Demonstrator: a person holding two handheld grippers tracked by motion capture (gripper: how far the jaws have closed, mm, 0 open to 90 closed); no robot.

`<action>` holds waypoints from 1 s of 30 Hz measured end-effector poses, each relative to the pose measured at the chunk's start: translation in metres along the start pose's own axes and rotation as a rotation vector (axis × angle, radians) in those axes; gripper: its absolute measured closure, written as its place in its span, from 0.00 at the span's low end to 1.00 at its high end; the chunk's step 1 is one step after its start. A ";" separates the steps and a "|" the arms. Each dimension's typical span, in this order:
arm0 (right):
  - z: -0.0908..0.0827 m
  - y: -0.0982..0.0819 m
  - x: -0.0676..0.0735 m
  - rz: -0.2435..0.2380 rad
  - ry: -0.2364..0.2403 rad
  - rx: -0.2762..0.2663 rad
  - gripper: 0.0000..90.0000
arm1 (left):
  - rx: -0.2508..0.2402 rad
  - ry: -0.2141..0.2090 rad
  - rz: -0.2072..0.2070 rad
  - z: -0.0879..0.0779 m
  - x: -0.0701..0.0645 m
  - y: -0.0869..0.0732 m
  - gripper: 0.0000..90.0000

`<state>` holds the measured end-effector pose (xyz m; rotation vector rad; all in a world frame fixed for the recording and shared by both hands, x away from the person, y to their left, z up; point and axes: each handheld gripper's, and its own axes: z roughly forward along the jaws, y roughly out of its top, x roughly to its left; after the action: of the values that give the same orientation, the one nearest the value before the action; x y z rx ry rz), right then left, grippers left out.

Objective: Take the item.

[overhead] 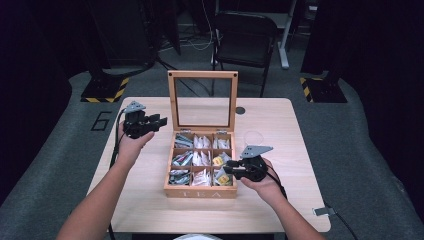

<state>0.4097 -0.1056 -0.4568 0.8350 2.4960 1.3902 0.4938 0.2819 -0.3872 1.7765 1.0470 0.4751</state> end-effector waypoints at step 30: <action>0.007 -0.001 0.007 -0.003 0.065 0.034 0.97 | -0.017 0.015 0.003 -0.002 0.001 0.001 0.64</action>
<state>0.4065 -0.0975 -0.4608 0.8049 2.5745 1.3998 0.4929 0.2835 -0.3852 1.7620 1.0480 0.4980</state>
